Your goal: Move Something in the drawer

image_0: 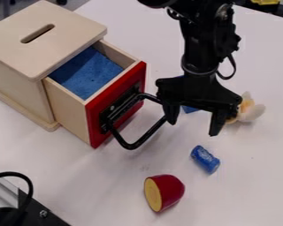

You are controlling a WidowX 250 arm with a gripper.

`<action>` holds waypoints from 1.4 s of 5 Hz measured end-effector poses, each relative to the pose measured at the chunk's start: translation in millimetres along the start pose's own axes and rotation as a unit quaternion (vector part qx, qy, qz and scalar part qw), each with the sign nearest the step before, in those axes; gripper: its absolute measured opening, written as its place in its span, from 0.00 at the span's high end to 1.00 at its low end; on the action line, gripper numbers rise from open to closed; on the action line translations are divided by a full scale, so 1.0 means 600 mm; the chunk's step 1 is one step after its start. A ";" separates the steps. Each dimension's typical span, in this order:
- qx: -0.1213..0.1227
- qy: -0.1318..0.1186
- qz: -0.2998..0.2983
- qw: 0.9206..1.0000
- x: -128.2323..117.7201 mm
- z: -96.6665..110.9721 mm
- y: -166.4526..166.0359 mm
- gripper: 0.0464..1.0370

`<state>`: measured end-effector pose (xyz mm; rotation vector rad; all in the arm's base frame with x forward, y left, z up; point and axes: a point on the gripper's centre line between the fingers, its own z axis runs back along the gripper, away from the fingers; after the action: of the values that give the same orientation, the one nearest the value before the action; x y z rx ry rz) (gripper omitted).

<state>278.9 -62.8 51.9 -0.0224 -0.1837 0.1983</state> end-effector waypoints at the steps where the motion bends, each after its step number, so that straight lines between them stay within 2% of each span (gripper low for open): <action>1: 0.006 0.013 -0.001 1.000 -0.009 -0.010 0.003 0.04; 2: -0.005 0.001 0.058 0.998 -0.028 -0.010 -0.001 0.04; 3: -0.006 -0.025 0.117 0.993 -0.033 -0.001 -0.026 0.04; 4: 0.002 -0.049 0.190 0.981 -0.036 0.001 -0.054 0.04; 5: 0.019 -0.046 0.264 0.963 -0.033 -0.010 -0.074 0.04; 6: 0.006 -0.037 0.336 0.941 -0.043 -0.023 -0.068 0.04; 7: -0.019 -0.028 0.371 0.928 -0.047 -0.034 -0.068 0.04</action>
<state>263.1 -108.3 28.2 -0.1262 -0.2299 0.9542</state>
